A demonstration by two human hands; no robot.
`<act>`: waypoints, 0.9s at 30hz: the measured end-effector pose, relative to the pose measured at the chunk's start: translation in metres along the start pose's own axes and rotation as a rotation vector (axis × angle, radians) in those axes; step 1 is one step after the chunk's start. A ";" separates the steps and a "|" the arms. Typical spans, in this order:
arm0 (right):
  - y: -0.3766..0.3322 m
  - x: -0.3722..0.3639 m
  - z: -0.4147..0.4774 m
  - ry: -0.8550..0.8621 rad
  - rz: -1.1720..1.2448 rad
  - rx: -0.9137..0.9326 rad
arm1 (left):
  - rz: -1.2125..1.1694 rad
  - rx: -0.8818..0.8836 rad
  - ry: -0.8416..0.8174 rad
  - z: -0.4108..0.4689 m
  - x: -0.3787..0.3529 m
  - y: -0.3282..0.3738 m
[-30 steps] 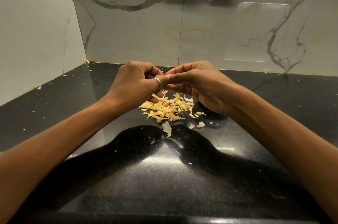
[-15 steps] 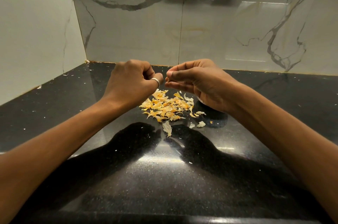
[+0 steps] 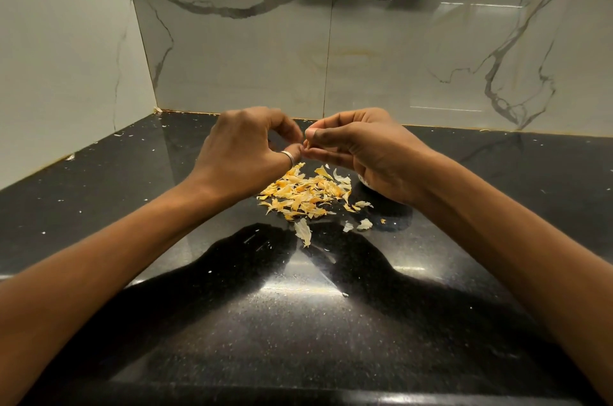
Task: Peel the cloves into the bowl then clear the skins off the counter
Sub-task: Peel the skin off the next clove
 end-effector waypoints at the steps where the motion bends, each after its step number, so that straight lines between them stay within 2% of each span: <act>1: 0.001 0.000 0.000 -0.001 -0.013 -0.002 | -0.011 -0.017 0.003 0.000 0.001 0.003; 11: 0.006 -0.003 0.001 0.000 0.008 -0.021 | -0.008 -0.037 0.040 -0.002 0.003 0.009; 17: 0.005 -0.004 0.001 -0.019 -0.012 -0.001 | -0.073 -0.019 0.021 -0.002 0.002 0.007; 27: 0.003 -0.004 0.002 -0.024 -0.061 0.045 | -0.035 -0.059 0.000 0.000 0.003 0.010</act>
Point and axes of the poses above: each hand's wrist, its own z-axis towards the middle knuckle, its own x-axis out of the back of the hand, y = z × x, the point moved 9 cm from there along z, towards the middle knuckle, and after that the axes turned 15 degrees about z, right-handed, at the moved point
